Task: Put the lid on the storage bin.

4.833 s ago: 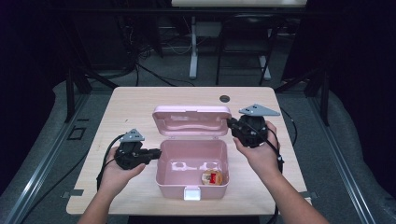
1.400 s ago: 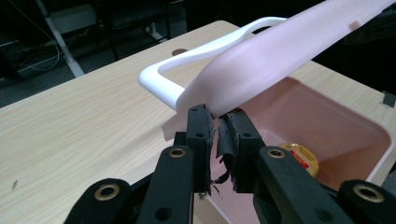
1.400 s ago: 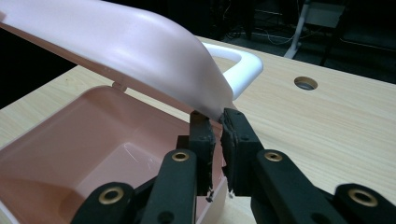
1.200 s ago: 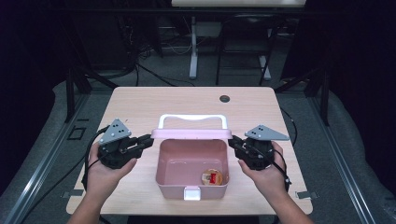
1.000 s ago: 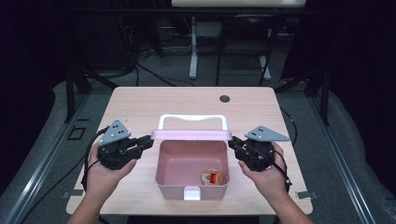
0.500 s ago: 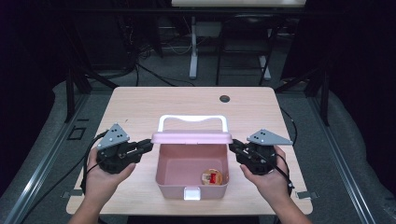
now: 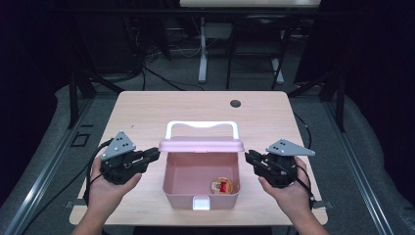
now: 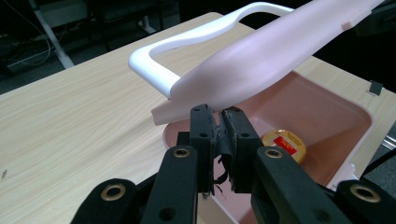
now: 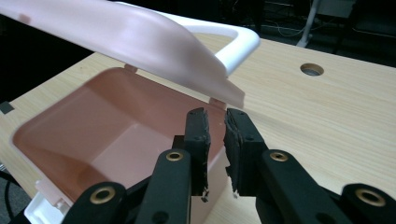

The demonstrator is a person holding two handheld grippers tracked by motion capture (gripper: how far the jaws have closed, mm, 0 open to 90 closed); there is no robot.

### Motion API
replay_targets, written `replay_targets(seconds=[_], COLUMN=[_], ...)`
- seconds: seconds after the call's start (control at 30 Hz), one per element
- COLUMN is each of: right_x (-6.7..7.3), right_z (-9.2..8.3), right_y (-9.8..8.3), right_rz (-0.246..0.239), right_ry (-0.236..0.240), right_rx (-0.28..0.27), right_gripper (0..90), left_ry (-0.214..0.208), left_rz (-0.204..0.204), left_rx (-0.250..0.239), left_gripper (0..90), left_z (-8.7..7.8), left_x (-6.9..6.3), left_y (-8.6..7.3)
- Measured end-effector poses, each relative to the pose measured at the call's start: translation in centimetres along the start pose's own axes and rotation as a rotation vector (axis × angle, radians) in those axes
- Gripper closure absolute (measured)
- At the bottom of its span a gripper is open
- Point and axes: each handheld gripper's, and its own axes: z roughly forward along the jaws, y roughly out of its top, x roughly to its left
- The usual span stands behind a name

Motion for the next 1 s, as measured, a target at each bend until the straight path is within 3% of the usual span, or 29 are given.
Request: replay_targets(seconds=[0.4, 1.0], right_x=[-1.4, -2.5], right_z=[0.6, 1.2], right_y=[-0.9, -2.1], right_rz=[0.012, 0.052], right_ry=[-0.037, -0.047], right_rx=[0.030, 0.015], right_gripper=[76.0, 75.4], left_ry=[-0.003, -0.020], left_rz=[-0.001, 0.009], left_rx=[-0.012, -0.008], left_gripper=[82.9, 83.1], left_z=[-0.5, -0.7], left_x=[-0.6, -1.3], left_y=[-1.0, -2.8])
